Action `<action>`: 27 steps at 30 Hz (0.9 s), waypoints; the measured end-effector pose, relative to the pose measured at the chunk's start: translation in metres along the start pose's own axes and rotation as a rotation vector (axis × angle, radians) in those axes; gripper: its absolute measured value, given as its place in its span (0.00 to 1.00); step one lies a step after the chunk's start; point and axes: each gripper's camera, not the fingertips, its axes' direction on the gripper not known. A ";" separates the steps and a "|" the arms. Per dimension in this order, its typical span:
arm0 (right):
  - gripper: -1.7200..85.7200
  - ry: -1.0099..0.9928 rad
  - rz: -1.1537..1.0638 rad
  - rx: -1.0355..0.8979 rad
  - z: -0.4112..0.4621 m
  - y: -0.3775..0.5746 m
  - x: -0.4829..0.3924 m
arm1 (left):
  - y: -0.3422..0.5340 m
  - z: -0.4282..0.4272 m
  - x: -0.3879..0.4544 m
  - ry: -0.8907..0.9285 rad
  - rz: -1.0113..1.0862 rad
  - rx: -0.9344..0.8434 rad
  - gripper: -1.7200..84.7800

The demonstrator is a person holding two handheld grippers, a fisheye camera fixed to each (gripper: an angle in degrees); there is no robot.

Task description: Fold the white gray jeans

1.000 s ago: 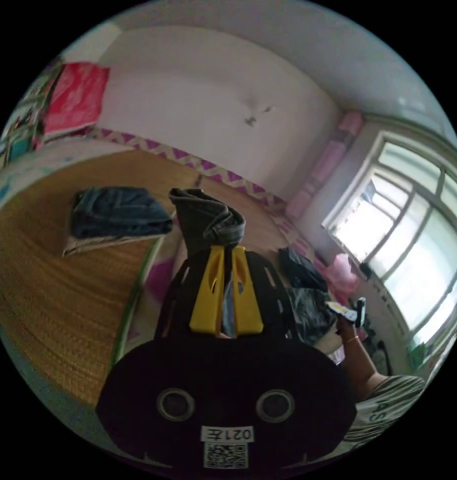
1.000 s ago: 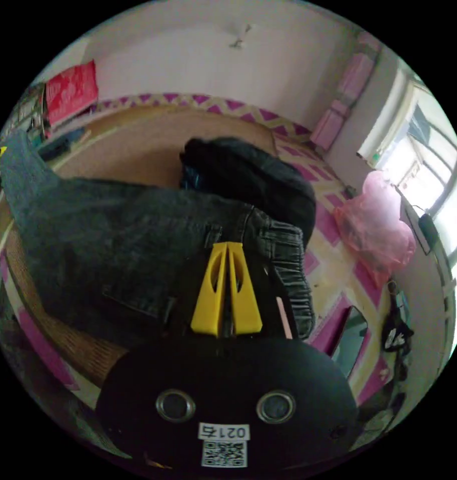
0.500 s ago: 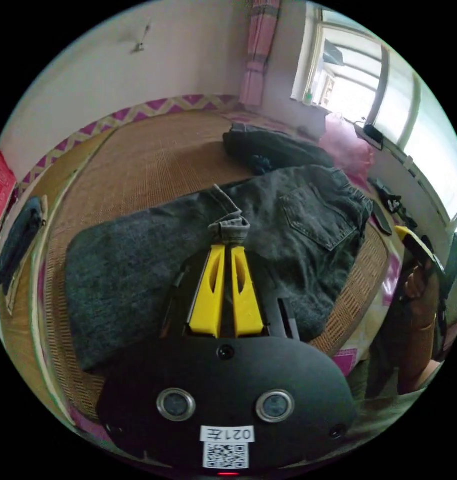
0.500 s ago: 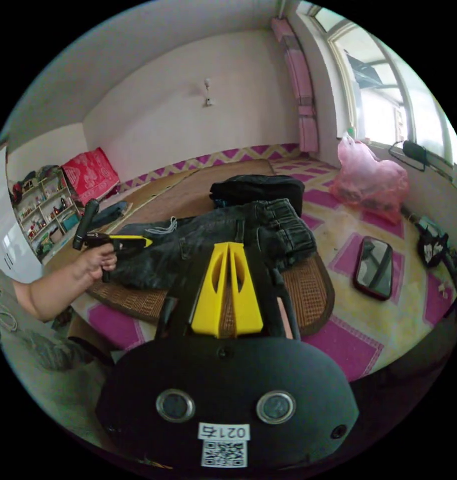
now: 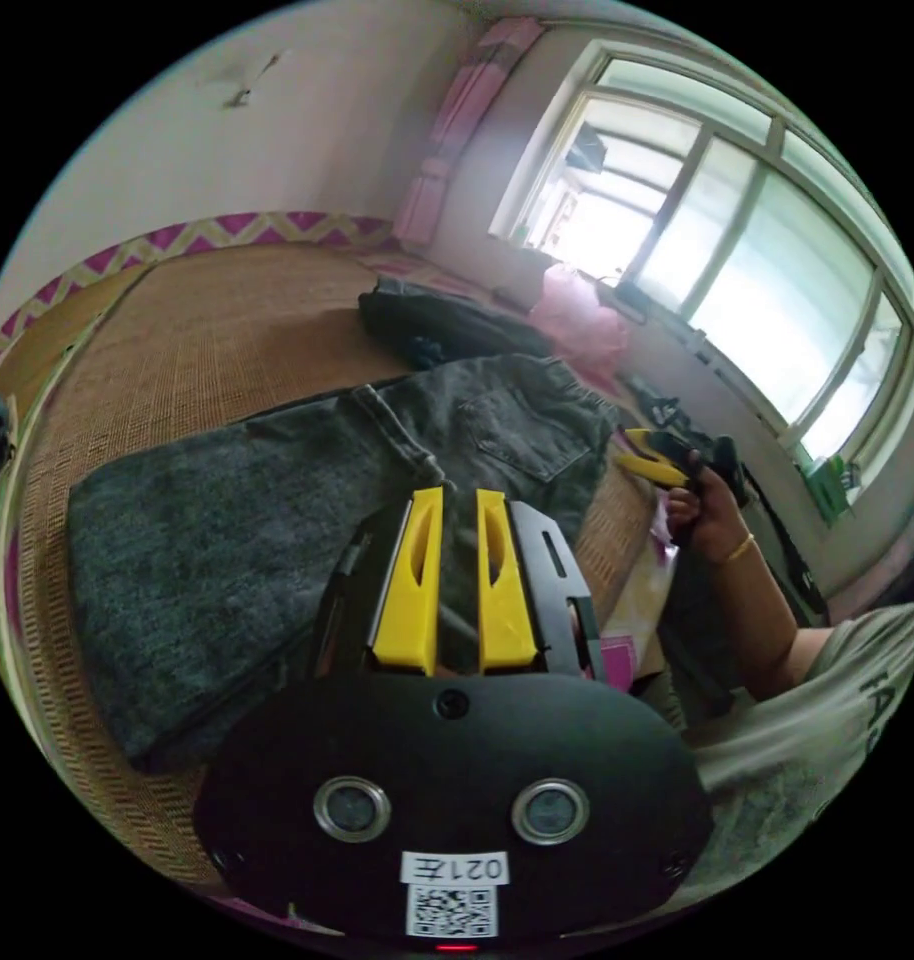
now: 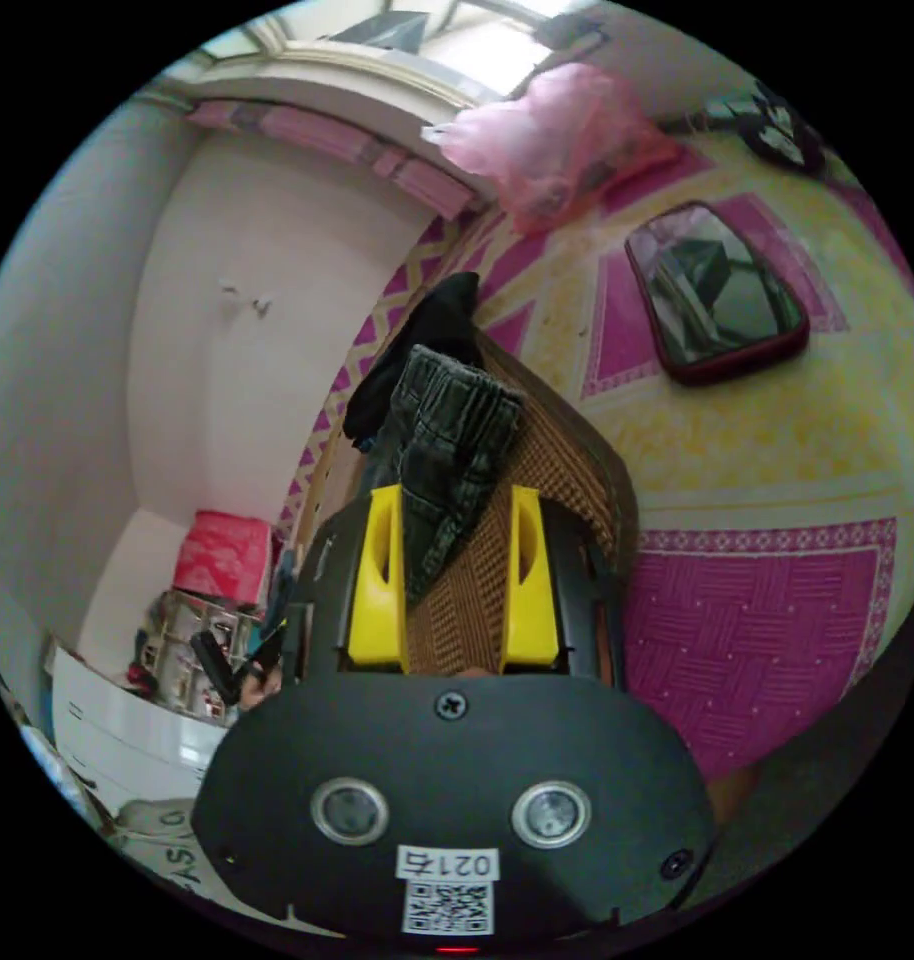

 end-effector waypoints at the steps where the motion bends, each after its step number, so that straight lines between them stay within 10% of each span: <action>1: 0.18 -0.018 0.023 0.015 0.004 -0.003 0.004 | 0.005 -0.008 0.000 0.000 0.010 0.016 0.08; 11: 0.10 -0.165 0.236 0.073 0.051 -0.032 0.004 | 0.062 -0.072 -0.038 -0.002 -0.045 0.047 0.01; 20: 0.08 0.034 -0.739 0.110 0.089 0.058 -0.368 | 0.140 -0.153 -0.084 -0.085 -0.075 0.090 0.01; 27: 0.08 0.053 -1.316 -0.117 0.296 0.275 -0.549 | 0.198 -0.193 -0.129 -0.106 -0.203 0.132 0.01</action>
